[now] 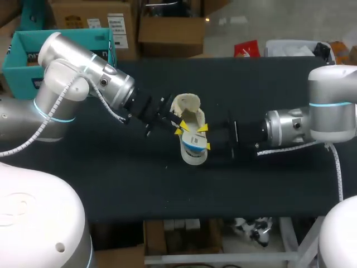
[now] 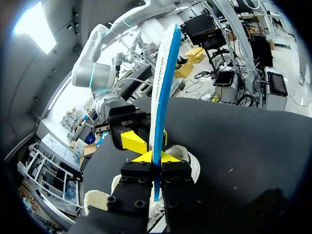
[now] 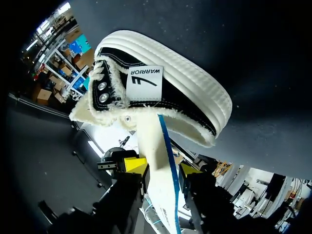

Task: Open the shoe tongue, take the insole out of the shoe, put the insole back into the shoe, and pack the shoe into the shoebox

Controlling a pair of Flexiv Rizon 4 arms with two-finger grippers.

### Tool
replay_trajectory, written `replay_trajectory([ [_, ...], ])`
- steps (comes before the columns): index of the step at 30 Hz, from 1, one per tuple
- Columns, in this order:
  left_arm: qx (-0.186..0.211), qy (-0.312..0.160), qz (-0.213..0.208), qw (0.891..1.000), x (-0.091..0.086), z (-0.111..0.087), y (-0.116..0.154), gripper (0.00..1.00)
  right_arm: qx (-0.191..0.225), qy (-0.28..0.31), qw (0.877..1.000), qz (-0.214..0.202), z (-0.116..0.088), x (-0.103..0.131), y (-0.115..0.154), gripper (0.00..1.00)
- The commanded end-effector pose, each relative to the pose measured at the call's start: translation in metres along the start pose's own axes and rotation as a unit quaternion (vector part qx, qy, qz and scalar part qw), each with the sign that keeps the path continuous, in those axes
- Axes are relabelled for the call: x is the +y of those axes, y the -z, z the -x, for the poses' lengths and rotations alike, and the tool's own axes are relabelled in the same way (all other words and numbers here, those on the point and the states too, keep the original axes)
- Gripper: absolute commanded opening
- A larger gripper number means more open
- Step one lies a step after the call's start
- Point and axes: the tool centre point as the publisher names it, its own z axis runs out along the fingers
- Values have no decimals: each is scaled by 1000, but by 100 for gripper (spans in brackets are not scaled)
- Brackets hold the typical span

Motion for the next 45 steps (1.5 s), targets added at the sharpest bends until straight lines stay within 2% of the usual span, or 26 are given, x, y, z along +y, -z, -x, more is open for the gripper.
replay_trajectory([
  [1, 4, -3, -7, 1000, 7, 2, 0, 0, -8, -1, 1000, 8, 0, -2, -4, 22],
  [6, 10, -3, -16, 1000, 15, 4, -1, 0, -12, -9, 1000, 16, 0, 2, -6, 1],
  [11, 11, -5, -15, 1000, 21, 5, -3, 0, -13, -10, 1000, 17, 2, 6, -6, 0],
  [12, 12, -6, -13, 1000, 22, 6, -4, 0, -12, -10, 1000, 18, 2, 7, -6, 2],
  [13, 12, -7, -13, 1000, 23, 6, -4, 0, -12, -11, 1000, 22, 3, 7, -6, 11],
  [14, 13, -8, -12, 1000, 23, 6, -4, 0, -12, -11, 1000, 23, 3, 7, -6, 27],
  [15, 14, -8, -11, 1000, 24, 6, -4, 0, -11, -12, 1000, 27, 4, 7, -5, 31],
  [22, 19, -10, -9, 1000, 30, 8, -6, 0, -7, -11, 999, 39, 6, 9, -3, 32],
  [24, 20, -11, -8, 1000, 31, 8, -6, 0, -6, -12, 999, 41, 6, 11, -2, 30],
  [27, 22, -12, -9, 1000, 33, 8, -7, 0, -4, -11, 999, 41, 5, 14, -2, 20],
  [29, 25, -13, -11, 1000, 33, 8, -8, 0, -5, -11, 999, 42, 5, 17, -4, 2],
  [30, 27, -13, -11, 1000, 34, 8, -8, 0, -6, -11, 999, 44, 4, 18, -4, 0],
  [35, 29, -11, -9, 999, 39, 8, -10, 0, -13, -8, 998, 58, 0, 27, -8, 0],
  [41, 31, -2, -8, 999, 50, 11, -10, 0, -16, -1, 995, 100, -2, 37, -8, 0],
  [45, 33, 6, -8, 999, 56, 12, -10, 0, -17, 3, 993, 113, -5, 41, -9, 0],
])
